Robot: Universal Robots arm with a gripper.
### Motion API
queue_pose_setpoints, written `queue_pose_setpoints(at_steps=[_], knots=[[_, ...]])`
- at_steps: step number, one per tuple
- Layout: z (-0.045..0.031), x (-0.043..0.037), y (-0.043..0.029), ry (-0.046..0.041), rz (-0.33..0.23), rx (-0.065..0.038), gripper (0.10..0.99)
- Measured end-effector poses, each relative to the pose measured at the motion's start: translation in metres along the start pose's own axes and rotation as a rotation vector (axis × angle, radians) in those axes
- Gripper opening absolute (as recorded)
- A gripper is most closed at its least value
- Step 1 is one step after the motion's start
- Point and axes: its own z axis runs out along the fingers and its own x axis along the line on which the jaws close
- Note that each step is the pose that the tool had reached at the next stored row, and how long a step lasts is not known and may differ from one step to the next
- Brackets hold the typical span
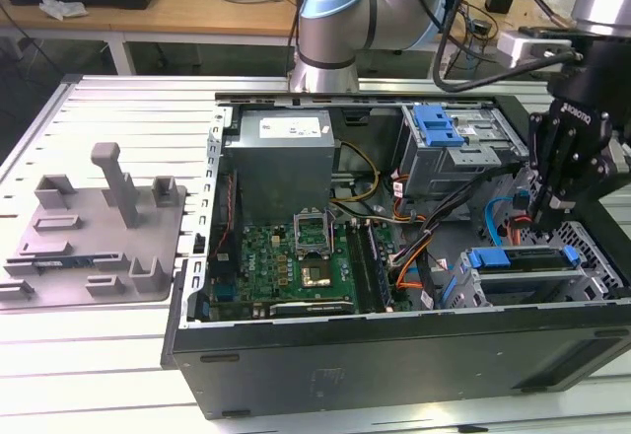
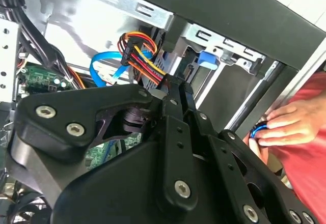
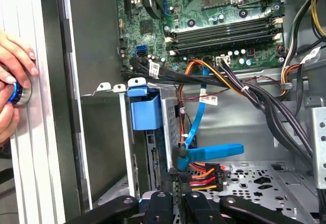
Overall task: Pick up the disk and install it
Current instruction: 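Insert the first disk wire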
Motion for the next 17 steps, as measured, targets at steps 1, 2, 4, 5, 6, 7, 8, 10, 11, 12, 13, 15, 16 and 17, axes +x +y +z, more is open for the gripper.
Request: queue_pose_setpoints(at_steps=[1,2,4,5,6,7,8,10,11,12,13,15,16,17], knots=[[0.001,0.0041,-0.0003,-0.0105,0.0,-0.001,0.161],[0.0015,0.0068,-0.0006,-0.0183,0.0,-0.002,0.161],[0.0021,0.0112,-0.001,-0.0342,0.0,-0.003,0.161],[0.0023,0.0129,-0.0012,-0.0416,0.0,-0.004,0.161],[0.0018,0.0139,-0.0013,-0.0499,0.0,-0.004,0.161],[0.0013,0.0146,-0.0014,-0.0552,-0.001,-0.005,0.161],[0.0007,0.0155,-0.0014,-0.0664,-0.004,-0.005,0.161],[0.0,0.0168,-0.0015,-0.0801,-0.007,-0.005,0.161],[0.0,0.0177,-0.0016,-0.0857,-0.008,-0.006,0.161],[0.0002,0.0193,-0.0017,-0.0889,-0.008,-0.006,0.161],[0.0007,0.0225,-0.002,-0.0916,-0.008,-0.006,0.161],[0.0014,0.0266,-0.0024,-0.0953,-0.008,-0.006,0.161],[0.002,0.0295,-0.0026,-0.0994,-0.008,-0.007,0.161],[0.0024,0.031,-0.0028,-0.1035,-0.008,-0.007,0.161]])
